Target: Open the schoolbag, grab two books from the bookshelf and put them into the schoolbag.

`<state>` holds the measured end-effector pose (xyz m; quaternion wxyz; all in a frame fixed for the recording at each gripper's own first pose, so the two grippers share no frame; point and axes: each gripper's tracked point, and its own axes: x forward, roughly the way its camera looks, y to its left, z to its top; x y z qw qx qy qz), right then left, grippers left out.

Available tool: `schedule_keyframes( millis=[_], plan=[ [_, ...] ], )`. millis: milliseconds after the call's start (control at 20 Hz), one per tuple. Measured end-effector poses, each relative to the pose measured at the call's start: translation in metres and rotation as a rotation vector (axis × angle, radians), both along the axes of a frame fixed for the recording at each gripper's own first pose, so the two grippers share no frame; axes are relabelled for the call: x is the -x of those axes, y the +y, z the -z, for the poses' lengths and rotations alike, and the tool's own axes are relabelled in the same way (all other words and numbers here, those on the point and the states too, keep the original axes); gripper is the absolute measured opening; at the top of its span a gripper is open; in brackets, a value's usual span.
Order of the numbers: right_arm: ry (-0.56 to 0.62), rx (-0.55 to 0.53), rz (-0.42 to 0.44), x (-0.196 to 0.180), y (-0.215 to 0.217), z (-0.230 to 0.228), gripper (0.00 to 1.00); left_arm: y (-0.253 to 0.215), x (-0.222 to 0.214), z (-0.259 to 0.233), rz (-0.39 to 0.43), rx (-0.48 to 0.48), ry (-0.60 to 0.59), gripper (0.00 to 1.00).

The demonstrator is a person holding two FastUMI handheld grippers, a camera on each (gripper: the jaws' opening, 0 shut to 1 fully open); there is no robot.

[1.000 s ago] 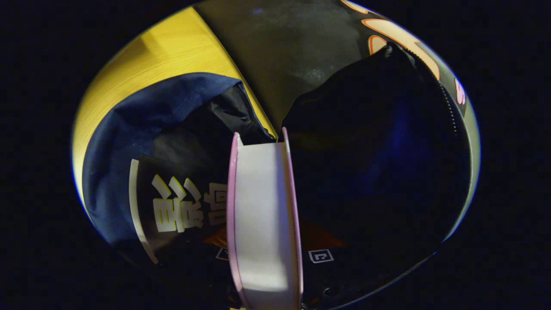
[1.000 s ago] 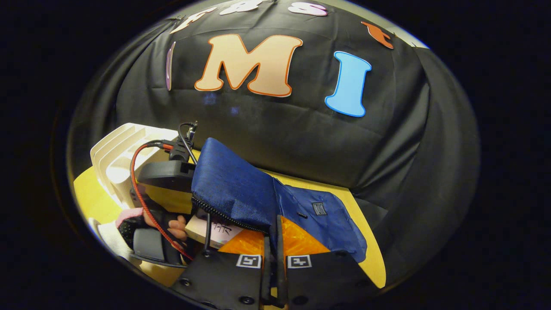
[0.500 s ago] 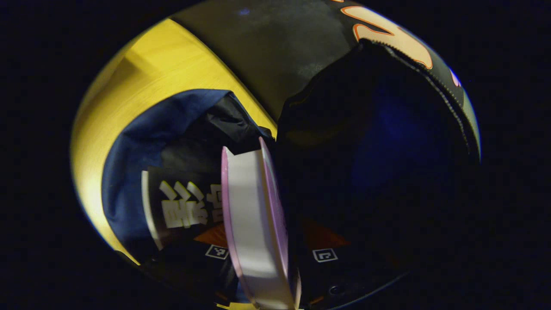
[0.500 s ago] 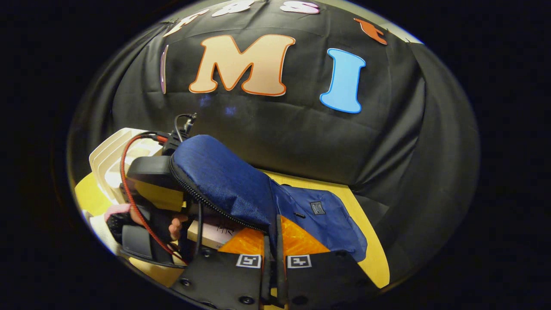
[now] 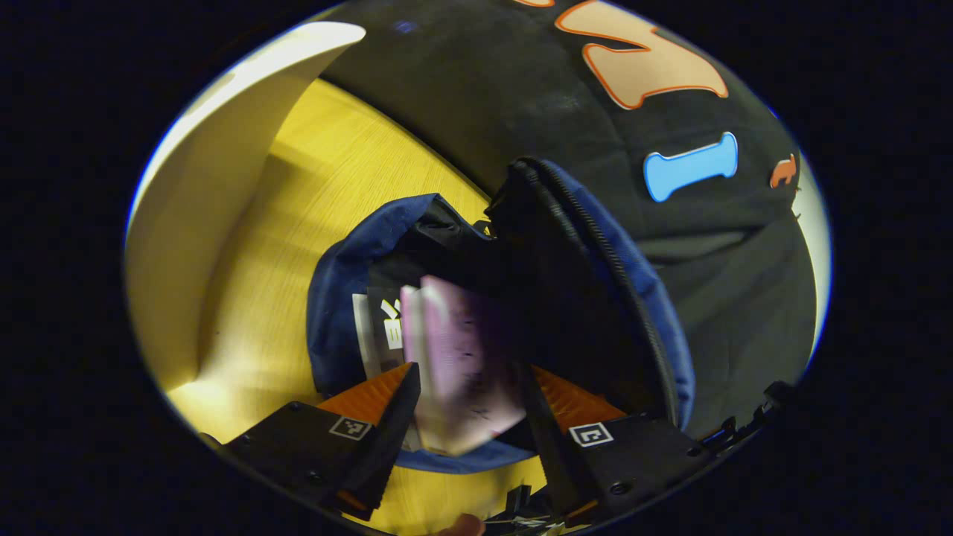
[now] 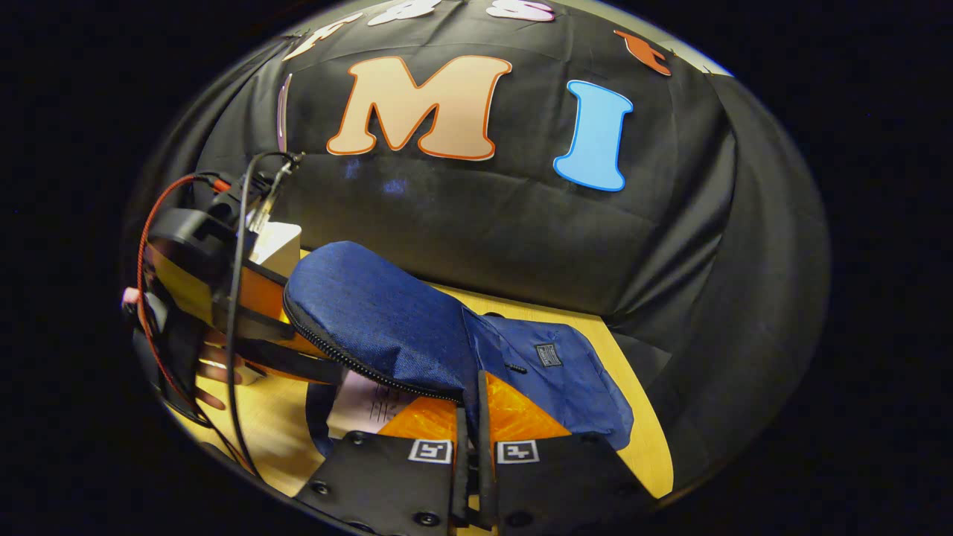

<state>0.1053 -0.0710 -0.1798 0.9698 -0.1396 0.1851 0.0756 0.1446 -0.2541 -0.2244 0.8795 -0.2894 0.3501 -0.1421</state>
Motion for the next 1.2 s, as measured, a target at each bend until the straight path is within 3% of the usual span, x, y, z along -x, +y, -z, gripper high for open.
schedule_keyframes(
  millis=[150, 400, 450, 500, 550, 650, 1000, 1100, 1200],
  plan=[
    [0.009, -0.002, 0.006, 0.004, -0.001, 0.004, 0.1, 0.015, 0.02, -0.015, 0.015, -0.104, -0.019, 0.96],
    [0.055, -0.009, 0.0, 0.014, 0.006, 0.019, 0.1, 0.036, 0.05, -0.034, 0.021, -0.218, -0.044, 0.96],
    [0.065, -0.013, 0.0, 0.016, 0.008, 0.023, 0.24, 0.042, 0.056, -0.039, 0.02, -0.243, -0.051, 0.96],
    [0.08, -0.022, -0.004, 0.018, 0.01, 0.027, 0.24, 0.047, 0.062, -0.043, 0.02, -0.265, -0.058, 0.96],
    [0.093, -0.02, -0.004, 0.022, 0.012, 0.031, 0.31, 0.051, 0.068, -0.048, 0.021, -0.284, -0.068, 0.96],
    [0.118, -0.013, -0.015, 0.026, 0.016, 0.041, 0.28, 0.058, 0.077, -0.058, 0.018, -0.312, -0.08, 0.96],
    [0.157, 0.012, -0.031, 0.045, 0.028, 0.051, 0.76, 0.088, 0.098, -0.081, -0.003, -0.397, -0.121, 0.95],
    [0.167, 0.0, 0.001, 0.055, 0.025, 0.049, 0.88, 0.1, 0.105, -0.087, -0.018, -0.423, -0.123, 1.0],
    [0.171, -0.029, 0.039, 0.065, 0.023, 0.045, 0.99, 0.112, 0.11, -0.091, -0.036, -0.456, -0.119, 0.95]
  ],
)
